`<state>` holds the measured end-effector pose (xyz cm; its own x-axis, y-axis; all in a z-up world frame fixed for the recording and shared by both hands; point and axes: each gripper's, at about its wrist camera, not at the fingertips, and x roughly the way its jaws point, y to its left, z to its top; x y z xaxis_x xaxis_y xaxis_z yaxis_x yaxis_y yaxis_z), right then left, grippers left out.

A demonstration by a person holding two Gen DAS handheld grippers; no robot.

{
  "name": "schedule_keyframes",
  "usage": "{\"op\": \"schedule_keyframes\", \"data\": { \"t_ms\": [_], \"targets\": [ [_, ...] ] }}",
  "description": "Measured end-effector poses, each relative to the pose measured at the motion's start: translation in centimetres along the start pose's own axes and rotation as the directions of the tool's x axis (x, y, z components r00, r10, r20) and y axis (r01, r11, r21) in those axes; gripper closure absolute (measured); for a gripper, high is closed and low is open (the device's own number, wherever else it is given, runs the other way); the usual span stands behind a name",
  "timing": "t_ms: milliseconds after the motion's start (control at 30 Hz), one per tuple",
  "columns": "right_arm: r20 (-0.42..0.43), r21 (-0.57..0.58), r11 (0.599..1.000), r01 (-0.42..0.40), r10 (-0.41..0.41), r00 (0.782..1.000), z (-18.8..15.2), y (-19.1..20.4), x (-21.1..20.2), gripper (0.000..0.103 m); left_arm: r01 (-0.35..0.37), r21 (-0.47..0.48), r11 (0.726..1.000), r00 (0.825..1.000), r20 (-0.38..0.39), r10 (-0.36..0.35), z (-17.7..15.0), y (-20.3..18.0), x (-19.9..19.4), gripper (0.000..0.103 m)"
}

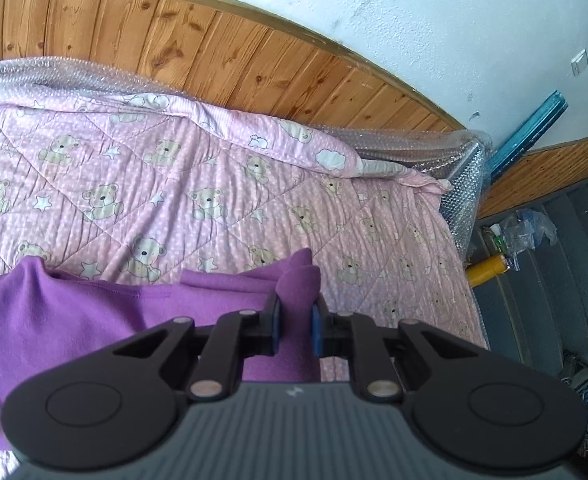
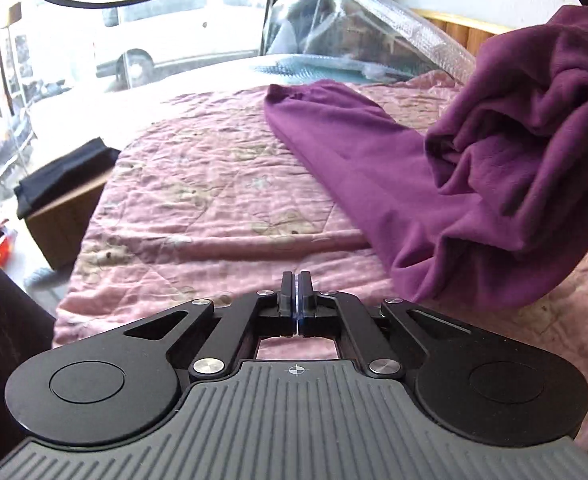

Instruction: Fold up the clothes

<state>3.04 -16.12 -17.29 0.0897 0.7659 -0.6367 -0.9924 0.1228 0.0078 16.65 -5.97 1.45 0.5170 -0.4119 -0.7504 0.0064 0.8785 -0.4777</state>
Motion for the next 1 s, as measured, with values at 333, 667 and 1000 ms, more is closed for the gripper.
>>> {"op": "schedule_keyframes", "data": {
  "t_ms": [333, 667, 1000],
  "targets": [
    [0.063, 0.221, 0.931, 0.292, -0.312, 0.948, -0.9, -7.8, -5.6, 0.057, 0.024, 0.021, 0.999, 1.000, -0.013, -0.024, 0.0, -0.4, 0.5, 0.089],
    [-0.006, 0.237, 0.970, 0.063, -0.064, 0.998, -1.8, -3.1, -5.2, 0.076, 0.078, 0.101, 0.992, 0.978, -0.202, -0.056, 0.7, -4.9, 12.7, 0.088],
    [-0.141, 0.655, 0.673, 0.344, -0.338, 0.931, -11.4, -7.7, -11.5, 0.063, 0.136, 0.037, 0.990, 0.950, -0.287, -0.120, -2.2, -5.6, 16.9, 0.074]
  ]
}}
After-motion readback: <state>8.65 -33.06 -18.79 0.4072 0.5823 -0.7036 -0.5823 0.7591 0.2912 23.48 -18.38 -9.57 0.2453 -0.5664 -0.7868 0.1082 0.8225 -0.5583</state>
